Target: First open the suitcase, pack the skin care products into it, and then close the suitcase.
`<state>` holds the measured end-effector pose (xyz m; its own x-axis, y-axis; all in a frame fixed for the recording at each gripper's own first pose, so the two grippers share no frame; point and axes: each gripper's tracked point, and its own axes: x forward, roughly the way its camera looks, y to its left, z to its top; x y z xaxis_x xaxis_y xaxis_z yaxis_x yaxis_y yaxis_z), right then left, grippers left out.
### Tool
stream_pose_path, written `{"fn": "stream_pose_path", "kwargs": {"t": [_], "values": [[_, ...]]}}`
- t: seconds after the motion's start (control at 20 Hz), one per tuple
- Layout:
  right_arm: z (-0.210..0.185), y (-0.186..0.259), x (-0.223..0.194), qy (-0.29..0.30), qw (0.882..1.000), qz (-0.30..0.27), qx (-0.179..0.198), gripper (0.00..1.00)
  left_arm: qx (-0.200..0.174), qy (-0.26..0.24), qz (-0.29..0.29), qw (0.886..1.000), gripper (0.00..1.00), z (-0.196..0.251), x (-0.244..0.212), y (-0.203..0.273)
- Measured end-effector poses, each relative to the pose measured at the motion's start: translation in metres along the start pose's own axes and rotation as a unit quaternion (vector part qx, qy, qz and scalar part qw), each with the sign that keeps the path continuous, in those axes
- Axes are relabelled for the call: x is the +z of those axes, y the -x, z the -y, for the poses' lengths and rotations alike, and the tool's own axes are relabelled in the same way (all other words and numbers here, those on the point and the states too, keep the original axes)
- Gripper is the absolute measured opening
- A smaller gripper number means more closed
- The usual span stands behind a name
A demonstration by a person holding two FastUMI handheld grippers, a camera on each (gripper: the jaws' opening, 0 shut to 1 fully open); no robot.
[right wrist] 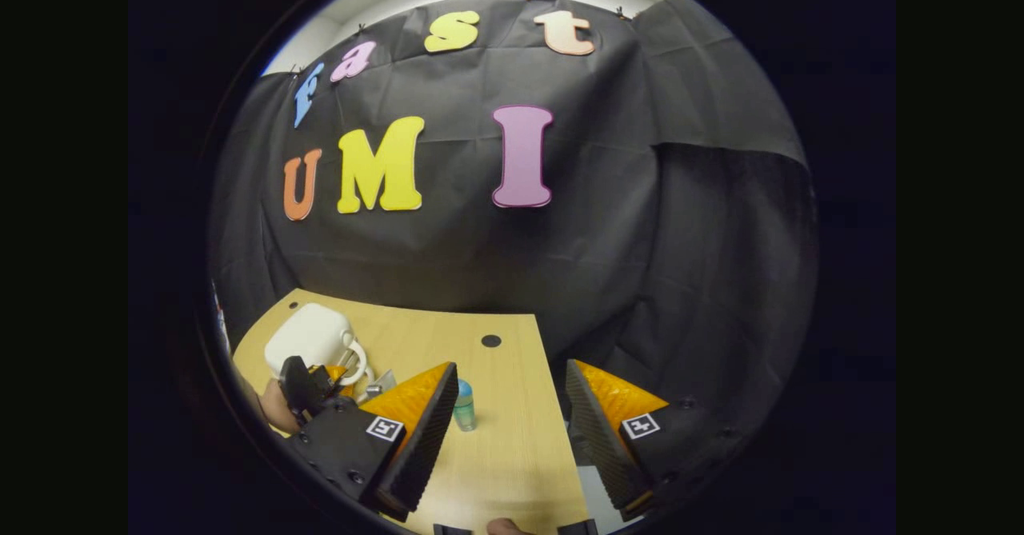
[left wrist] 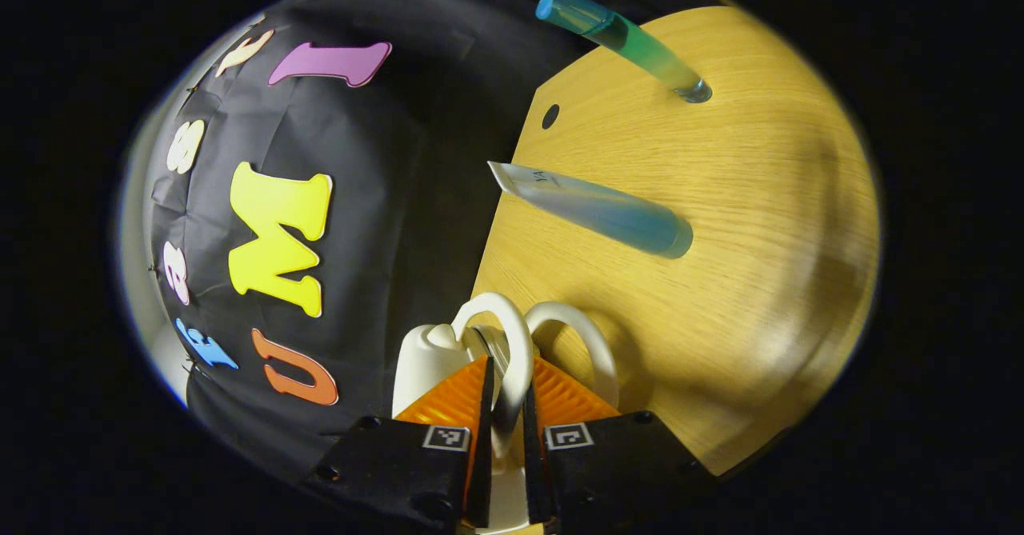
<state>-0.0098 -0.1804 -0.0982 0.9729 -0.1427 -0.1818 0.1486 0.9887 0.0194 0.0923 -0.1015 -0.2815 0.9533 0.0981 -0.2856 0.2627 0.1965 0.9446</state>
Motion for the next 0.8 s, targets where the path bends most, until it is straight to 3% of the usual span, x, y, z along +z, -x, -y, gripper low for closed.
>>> {"fn": "stream_pose_path", "kwargs": {"t": [0.15, 0.25, 0.55, 0.8], "values": [[-0.011, 0.000, 0.007, 0.004, 1.000, 0.008, 0.003, 0.80, -0.010, 0.021, 0.004, 1.000, 0.07, -0.005, -0.002, 0.002], [-0.020, 0.000, 0.011, 0.003, 1.000, 0.010, 0.004, 0.80, -0.012, 0.039, 0.006, 0.999, 0.04, -0.020, -0.003, 0.005], [-0.047, 0.003, 0.024, -0.004, 1.000, 0.022, -0.006, 0.80, -0.024, 0.135, 0.021, 0.990, 0.03, -0.071, -0.012, 0.025], [-0.081, 0.004, 0.030, 0.003, 0.999, 0.031, -0.009, 0.81, -0.022, 0.196, 0.041, 0.980, 0.03, -0.145, -0.038, 0.034]]}}
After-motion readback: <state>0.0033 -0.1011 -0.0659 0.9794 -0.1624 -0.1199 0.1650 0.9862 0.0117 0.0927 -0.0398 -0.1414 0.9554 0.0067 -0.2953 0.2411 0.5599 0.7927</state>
